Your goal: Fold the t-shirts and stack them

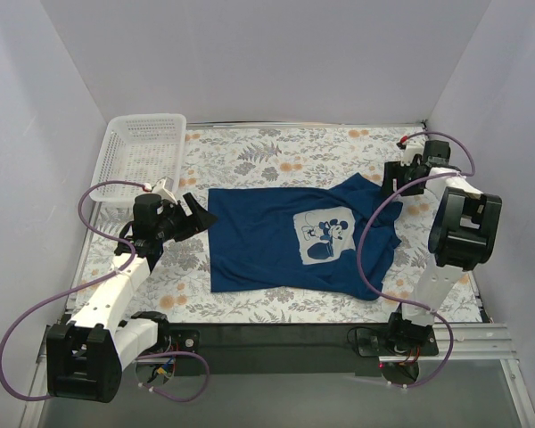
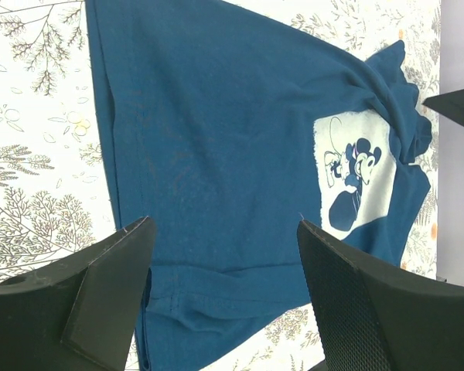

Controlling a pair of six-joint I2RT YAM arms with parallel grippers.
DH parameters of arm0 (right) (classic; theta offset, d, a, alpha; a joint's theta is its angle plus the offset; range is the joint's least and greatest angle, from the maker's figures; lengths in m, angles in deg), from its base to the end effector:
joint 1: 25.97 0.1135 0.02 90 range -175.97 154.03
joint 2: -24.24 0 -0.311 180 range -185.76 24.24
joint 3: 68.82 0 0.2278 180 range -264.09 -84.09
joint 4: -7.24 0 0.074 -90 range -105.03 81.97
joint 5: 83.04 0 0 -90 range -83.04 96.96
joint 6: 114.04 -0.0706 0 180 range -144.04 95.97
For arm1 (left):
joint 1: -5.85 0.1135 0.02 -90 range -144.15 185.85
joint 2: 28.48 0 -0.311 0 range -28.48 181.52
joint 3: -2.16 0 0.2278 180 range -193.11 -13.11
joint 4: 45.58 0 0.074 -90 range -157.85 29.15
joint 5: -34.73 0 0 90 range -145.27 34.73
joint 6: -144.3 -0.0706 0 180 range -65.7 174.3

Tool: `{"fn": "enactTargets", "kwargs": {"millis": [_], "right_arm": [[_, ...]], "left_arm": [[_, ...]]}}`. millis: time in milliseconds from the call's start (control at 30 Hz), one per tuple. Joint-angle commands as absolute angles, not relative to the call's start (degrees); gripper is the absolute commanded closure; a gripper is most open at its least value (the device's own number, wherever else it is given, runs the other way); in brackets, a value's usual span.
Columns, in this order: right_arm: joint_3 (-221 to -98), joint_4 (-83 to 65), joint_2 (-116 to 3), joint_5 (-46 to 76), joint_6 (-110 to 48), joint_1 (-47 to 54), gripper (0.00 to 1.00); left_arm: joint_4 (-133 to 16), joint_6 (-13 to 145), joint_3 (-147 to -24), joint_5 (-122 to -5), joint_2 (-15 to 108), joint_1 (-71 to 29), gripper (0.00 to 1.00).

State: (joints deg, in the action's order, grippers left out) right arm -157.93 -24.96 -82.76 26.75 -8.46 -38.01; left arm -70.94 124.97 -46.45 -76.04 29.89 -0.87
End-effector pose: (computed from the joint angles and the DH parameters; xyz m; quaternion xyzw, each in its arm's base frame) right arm 0.4136 -0.0638 0.2332 -0.0872 0.9237 0.0766 0.3650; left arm 0.1917 -0.0478 0.2591 -0.3918 0.7845 -0.4082 0.2538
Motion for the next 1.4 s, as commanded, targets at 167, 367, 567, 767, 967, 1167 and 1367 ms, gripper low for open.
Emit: {"fn": "enactTargets", "kwargs": {"millis": [167, 367, 567, 767, 967, 1167, 1367], "right_arm": [[-164.76, -24.21, -89.04, 23.92, -10.94, -38.45, 0.37], [-167.67, -24.21, -93.00, 24.71, -11.38, -38.81, 0.40], [-168.02, -24.82, -94.24, 26.03, -12.26, -39.33, 0.48], [-167.32, -25.70, -94.24, 30.15, -13.83, -40.65, 0.48], [-168.90, -25.44, -91.60, 31.92, -18.84, -43.02, 0.44], [-167.41, -24.47, -90.80, 32.53, -25.86, -43.38, 0.50], [-166.88, -24.56, -94.23, 33.15, -28.34, -43.38, 0.58]], "left_arm": [[-70.44, 123.64, -46.60, -76.80, 29.35, -1.10, 0.31], [-70.44, 123.38, -46.51, -76.71, 29.09, -1.10, 0.31], [-70.44, 123.55, -46.51, -76.71, 29.09, -1.10, 0.31], [-70.35, 123.55, -46.51, -76.98, 29.17, -1.10, 0.31], [-70.35, 123.64, -46.33, -76.98, 29.35, -1.10, 0.31], [-70.08, 123.82, -46.24, -76.89, 29.26, -1.01, 0.31], [-70.26, 123.55, -45.98, -76.63, 28.47, -1.10, 0.31]]}}
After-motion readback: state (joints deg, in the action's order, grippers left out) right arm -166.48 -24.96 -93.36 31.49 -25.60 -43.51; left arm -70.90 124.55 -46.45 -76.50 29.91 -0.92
